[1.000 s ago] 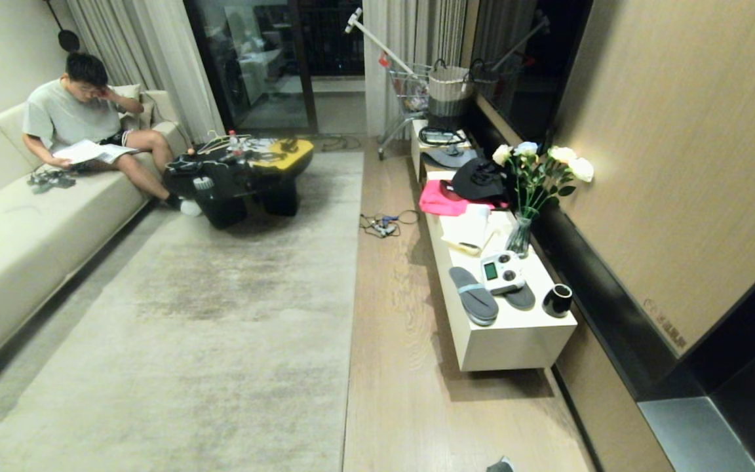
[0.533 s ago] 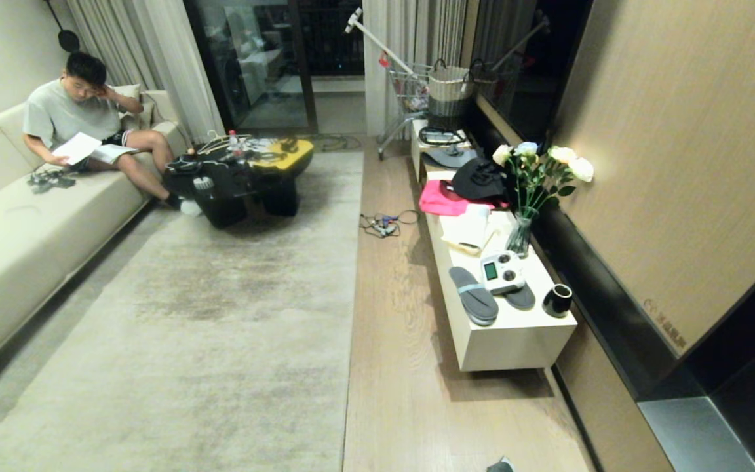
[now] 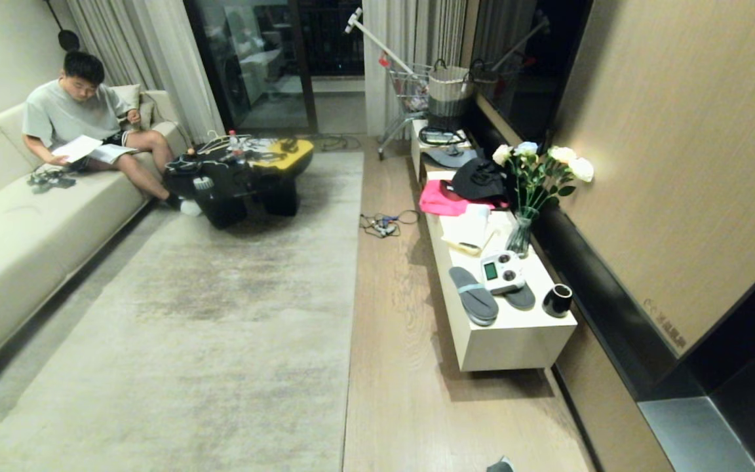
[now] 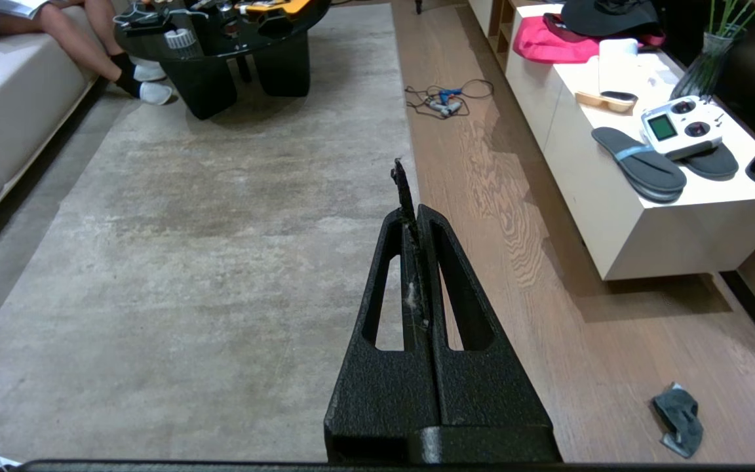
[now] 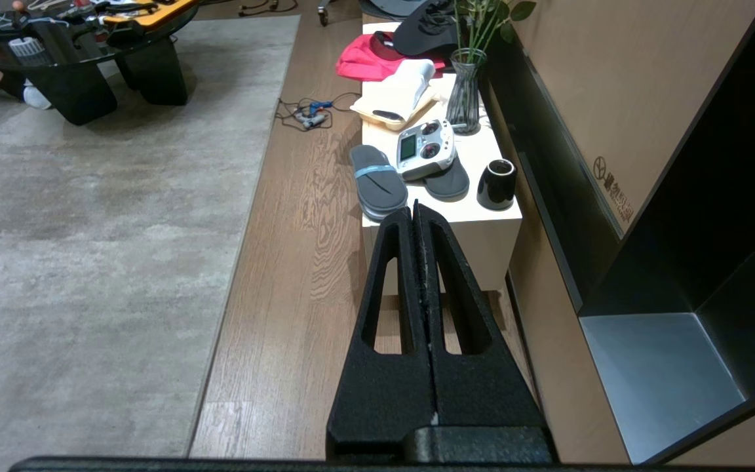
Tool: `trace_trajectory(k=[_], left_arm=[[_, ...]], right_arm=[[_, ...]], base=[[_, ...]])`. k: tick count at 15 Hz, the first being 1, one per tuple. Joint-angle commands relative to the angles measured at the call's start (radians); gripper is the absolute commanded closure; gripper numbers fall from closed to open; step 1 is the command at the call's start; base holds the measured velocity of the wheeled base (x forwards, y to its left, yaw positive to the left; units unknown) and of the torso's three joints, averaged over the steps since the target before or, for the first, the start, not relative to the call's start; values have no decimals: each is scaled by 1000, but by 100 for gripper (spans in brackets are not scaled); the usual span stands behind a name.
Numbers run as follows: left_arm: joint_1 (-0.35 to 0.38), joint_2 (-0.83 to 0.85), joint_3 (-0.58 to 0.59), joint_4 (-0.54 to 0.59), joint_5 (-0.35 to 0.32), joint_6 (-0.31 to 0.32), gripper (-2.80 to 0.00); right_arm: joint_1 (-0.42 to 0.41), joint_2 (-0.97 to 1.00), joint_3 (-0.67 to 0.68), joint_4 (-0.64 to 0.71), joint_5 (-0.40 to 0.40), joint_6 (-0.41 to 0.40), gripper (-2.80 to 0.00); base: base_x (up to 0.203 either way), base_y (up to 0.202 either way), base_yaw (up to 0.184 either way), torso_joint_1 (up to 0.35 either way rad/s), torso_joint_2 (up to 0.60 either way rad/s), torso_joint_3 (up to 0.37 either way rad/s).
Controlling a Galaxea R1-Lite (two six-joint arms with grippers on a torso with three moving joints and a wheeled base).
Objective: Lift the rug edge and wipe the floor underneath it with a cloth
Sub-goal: Pick up the rag
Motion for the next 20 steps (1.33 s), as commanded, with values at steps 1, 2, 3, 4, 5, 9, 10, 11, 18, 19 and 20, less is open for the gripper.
trace_trajectory(k=[1, 2, 3, 4, 5, 9, 10, 11, 18, 19, 20], left_arm=[[0, 0, 0, 0, 0, 0, 0], [0, 0, 0, 0, 0, 0, 0], [0, 0, 0, 0, 0, 0, 0], [0, 0, 0, 0, 0, 0, 0], [0, 0, 0, 0, 0, 0, 0], [0, 0, 0, 0, 0, 0, 0], [0, 0, 0, 0, 0, 0, 0], [0, 0, 0, 0, 0, 0, 0], [0, 0, 0, 0, 0, 0, 0], [0, 0, 0, 0, 0, 0, 0], [0, 0, 0, 0, 0, 0, 0]], right_arm=[[0, 0, 0, -1, 1, 0, 0], [0, 0, 0, -1, 1, 0, 0], [0, 0, 0, -1, 1, 0, 0], [1, 0, 0, -1, 1, -1, 0], [0, 2, 0, -1, 1, -1, 0], [0, 2, 0, -1, 1, 0, 0], [0, 0, 0, -1, 1, -1, 0], [0, 1, 0, -1, 1, -1, 0], [0, 1, 0, -1, 1, 0, 0], [0, 0, 0, -1, 1, 0, 0], [0, 0, 0, -1, 1, 0, 0]], base=[[0, 0, 0, 0, 0, 0], [0, 0, 0, 0, 0, 0], [0, 0, 0, 0, 0, 0], [0, 0, 0, 0, 0, 0], [0, 0, 0, 0, 0, 0], [0, 0, 0, -14, 14, 17], [0, 0, 0, -129, 305, 163], [0, 0, 0, -120, 263, 141], [0, 0, 0, -124, 308, 171], [0, 0, 0, -126, 302, 190], [0, 0, 0, -127, 306, 176]])
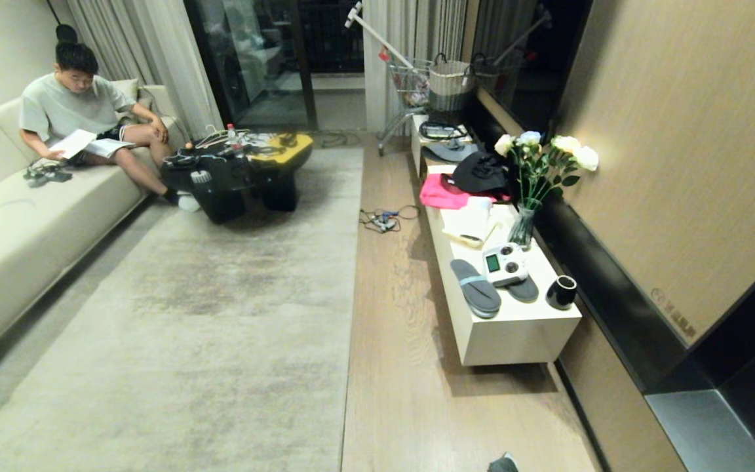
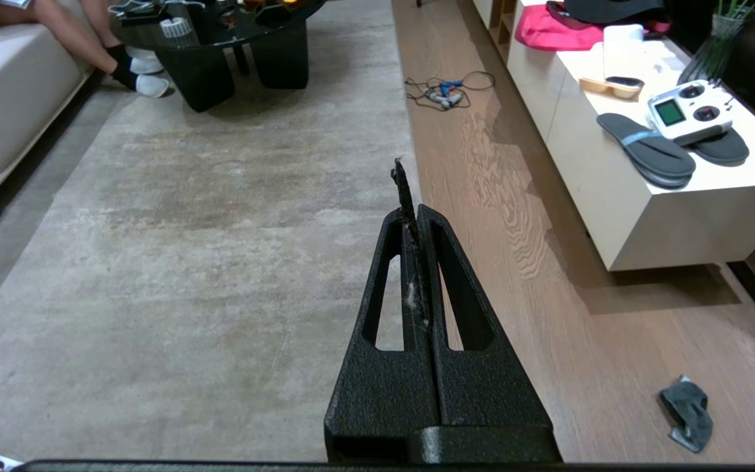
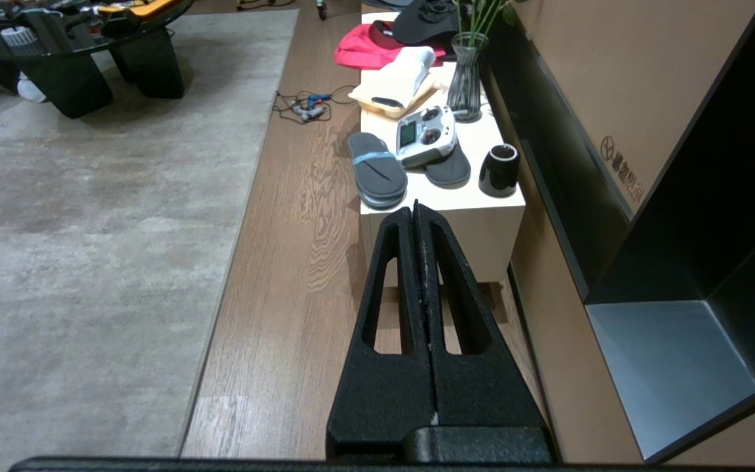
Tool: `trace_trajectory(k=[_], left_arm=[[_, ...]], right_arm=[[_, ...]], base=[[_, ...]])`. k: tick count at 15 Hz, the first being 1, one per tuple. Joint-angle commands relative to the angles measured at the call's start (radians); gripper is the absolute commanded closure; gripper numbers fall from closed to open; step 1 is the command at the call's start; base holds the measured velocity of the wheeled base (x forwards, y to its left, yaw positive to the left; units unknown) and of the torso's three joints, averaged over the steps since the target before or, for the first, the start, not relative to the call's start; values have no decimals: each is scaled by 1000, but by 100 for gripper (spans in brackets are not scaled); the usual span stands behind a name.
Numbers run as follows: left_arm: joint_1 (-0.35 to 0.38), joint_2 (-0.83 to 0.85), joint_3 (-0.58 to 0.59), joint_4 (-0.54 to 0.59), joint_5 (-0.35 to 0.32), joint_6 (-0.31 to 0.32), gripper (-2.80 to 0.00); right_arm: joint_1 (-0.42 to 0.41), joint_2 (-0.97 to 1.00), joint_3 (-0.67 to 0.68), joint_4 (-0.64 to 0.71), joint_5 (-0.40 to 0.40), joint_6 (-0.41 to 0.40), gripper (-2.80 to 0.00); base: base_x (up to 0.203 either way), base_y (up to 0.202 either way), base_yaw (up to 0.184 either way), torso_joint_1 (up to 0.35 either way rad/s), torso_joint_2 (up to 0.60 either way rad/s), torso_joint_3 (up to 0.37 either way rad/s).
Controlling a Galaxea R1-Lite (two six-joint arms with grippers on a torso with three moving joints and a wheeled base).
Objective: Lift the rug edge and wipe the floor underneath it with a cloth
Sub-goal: Pick up the rag
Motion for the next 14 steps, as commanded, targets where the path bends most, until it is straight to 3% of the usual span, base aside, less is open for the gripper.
trace_trajectory(k=[1, 14], left_arm=[[0, 0, 0, 0, 0, 0, 0], [0, 0, 0, 0, 0, 0, 0]], right_arm=[[1, 0, 0, 0, 1, 0, 0], [1, 0, 0, 0, 1, 0, 0]], base=[[0, 0, 0, -127, 338, 191], [0, 0, 0, -137, 351, 213]])
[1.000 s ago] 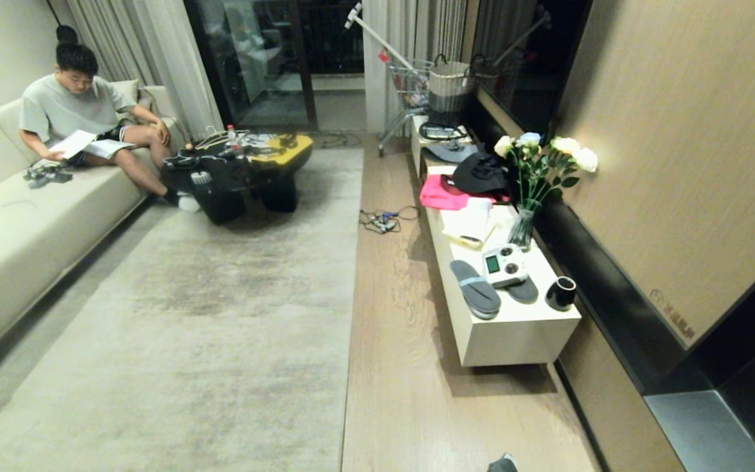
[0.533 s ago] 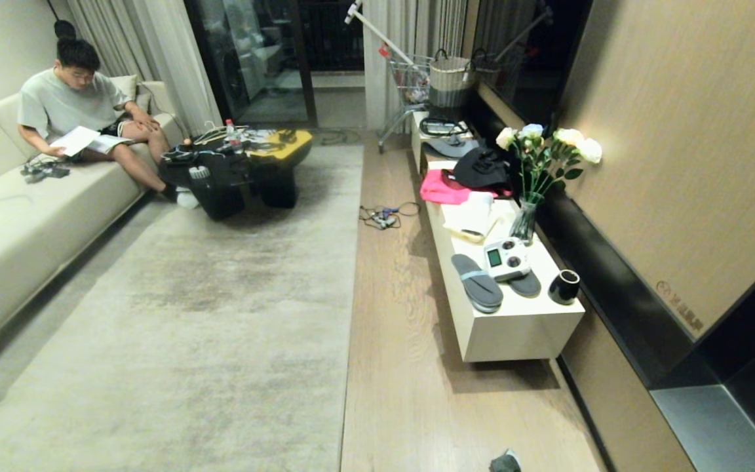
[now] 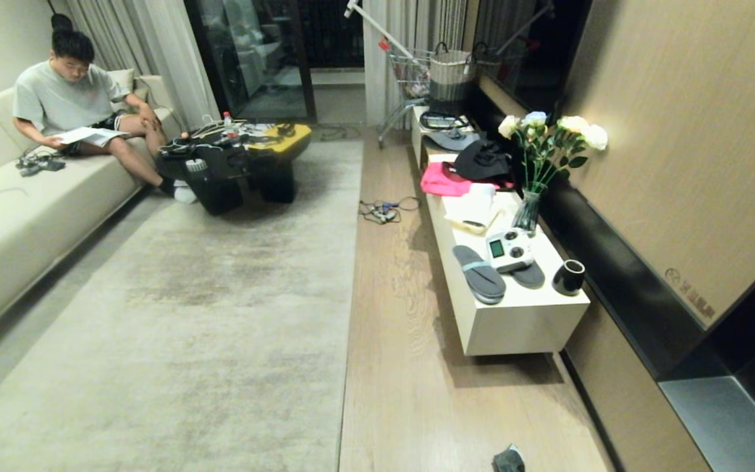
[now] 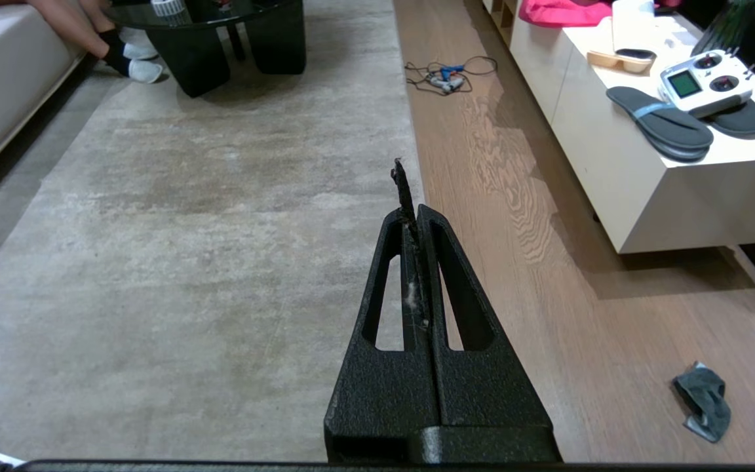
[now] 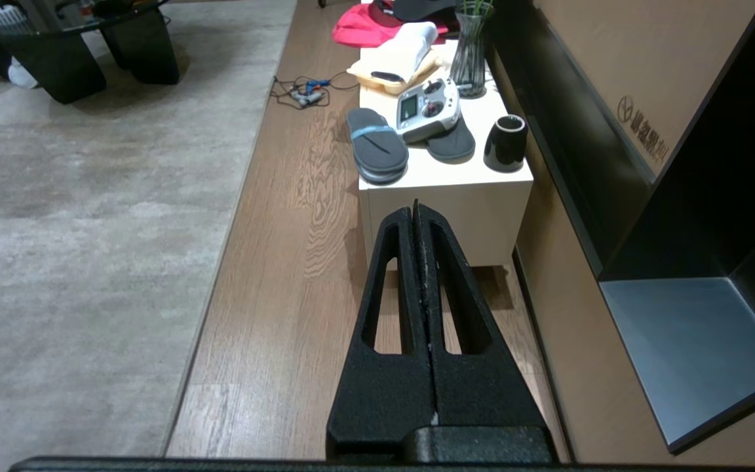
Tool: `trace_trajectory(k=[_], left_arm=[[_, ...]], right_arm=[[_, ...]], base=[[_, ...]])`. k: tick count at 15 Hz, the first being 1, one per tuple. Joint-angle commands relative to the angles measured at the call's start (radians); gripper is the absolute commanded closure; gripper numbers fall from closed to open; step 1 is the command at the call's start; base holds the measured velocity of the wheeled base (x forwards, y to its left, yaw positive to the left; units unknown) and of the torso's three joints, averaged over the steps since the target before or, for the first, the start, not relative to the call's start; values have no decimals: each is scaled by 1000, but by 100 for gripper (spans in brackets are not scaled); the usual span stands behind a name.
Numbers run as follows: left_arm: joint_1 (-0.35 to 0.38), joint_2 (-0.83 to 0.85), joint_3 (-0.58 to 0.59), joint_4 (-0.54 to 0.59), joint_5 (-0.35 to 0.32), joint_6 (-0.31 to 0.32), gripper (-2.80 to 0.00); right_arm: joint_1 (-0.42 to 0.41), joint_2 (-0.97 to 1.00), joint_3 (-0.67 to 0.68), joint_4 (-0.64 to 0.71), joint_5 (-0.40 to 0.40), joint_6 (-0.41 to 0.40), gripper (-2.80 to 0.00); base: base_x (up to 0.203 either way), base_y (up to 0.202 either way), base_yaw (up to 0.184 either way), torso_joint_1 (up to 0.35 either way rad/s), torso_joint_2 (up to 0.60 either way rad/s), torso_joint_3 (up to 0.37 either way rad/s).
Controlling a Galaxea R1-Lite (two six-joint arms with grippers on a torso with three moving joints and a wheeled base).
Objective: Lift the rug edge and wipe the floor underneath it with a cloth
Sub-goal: Pick up the rag
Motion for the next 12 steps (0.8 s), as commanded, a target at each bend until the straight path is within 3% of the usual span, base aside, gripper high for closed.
trace_trajectory(k=[1, 12], left_arm=[[1, 0, 0, 0, 0, 0, 0], [1, 0, 0, 0, 0, 0, 0]], right_arm=[[1, 0, 0, 0, 0, 0, 0], [1, 0, 0, 0, 0, 0, 0]], base=[[0, 0, 0, -174, 481, 305], [0, 0, 0, -163, 523, 360]])
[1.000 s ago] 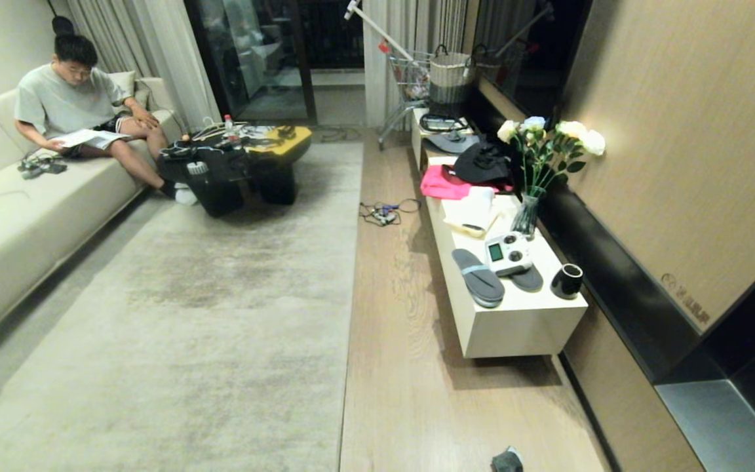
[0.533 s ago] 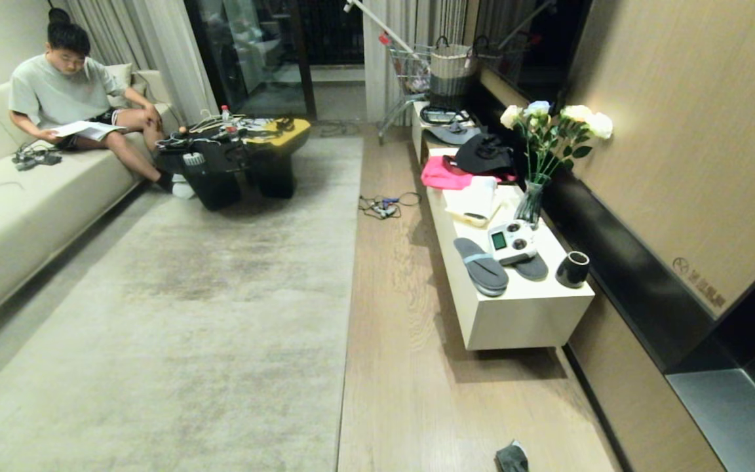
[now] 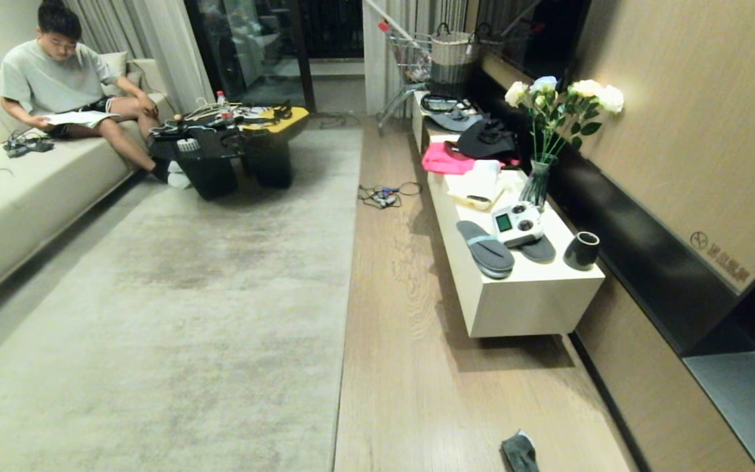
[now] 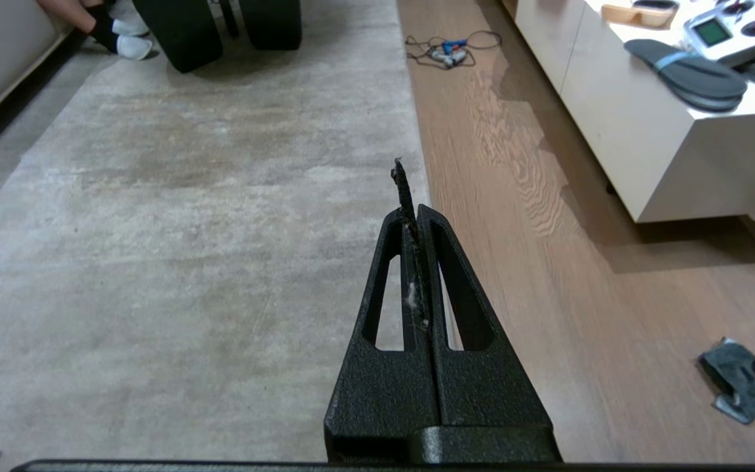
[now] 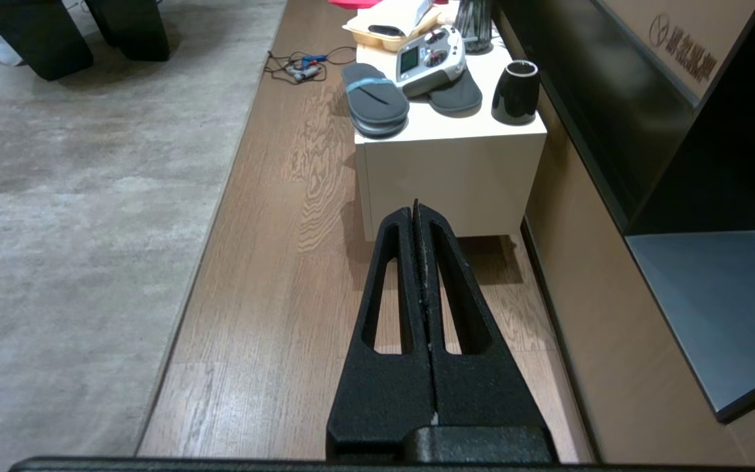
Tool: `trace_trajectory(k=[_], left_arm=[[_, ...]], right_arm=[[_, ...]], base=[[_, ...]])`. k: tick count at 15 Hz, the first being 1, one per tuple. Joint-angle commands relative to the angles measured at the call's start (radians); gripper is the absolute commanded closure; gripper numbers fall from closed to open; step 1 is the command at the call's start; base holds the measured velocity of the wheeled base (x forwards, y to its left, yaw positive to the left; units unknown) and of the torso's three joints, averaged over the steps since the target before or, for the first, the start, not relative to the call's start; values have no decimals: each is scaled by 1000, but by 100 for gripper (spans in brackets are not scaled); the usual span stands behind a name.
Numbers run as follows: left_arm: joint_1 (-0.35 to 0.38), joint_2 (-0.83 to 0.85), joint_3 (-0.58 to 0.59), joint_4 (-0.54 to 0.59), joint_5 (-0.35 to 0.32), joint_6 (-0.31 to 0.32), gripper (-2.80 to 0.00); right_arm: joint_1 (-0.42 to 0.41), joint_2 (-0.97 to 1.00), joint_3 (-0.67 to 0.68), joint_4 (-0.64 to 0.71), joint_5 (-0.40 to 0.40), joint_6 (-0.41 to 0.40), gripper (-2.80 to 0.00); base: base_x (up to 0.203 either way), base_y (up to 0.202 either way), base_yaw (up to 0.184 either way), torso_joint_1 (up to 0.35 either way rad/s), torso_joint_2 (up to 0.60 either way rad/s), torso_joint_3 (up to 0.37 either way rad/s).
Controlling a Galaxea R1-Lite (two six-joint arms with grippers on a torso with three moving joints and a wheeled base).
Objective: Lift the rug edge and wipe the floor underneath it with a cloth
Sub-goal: Pick up the rag
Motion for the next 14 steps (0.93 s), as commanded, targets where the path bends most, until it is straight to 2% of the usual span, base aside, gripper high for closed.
trace_trajectory(k=[1, 13, 14], left_arm=[[0, 0, 0, 0, 0, 0, 0], [0, 0, 0, 0, 0, 0, 0], [0, 0, 0, 0, 0, 0, 0]], right_arm=[[0, 0, 0, 0, 1, 0, 0], [0, 0, 0, 0, 1, 0, 0], [0, 0, 0, 0, 1, 0, 0]], base=[[0, 0, 0, -108, 475, 366], [0, 0, 0, -42, 437, 405], [0, 0, 0, 9, 97, 124]])
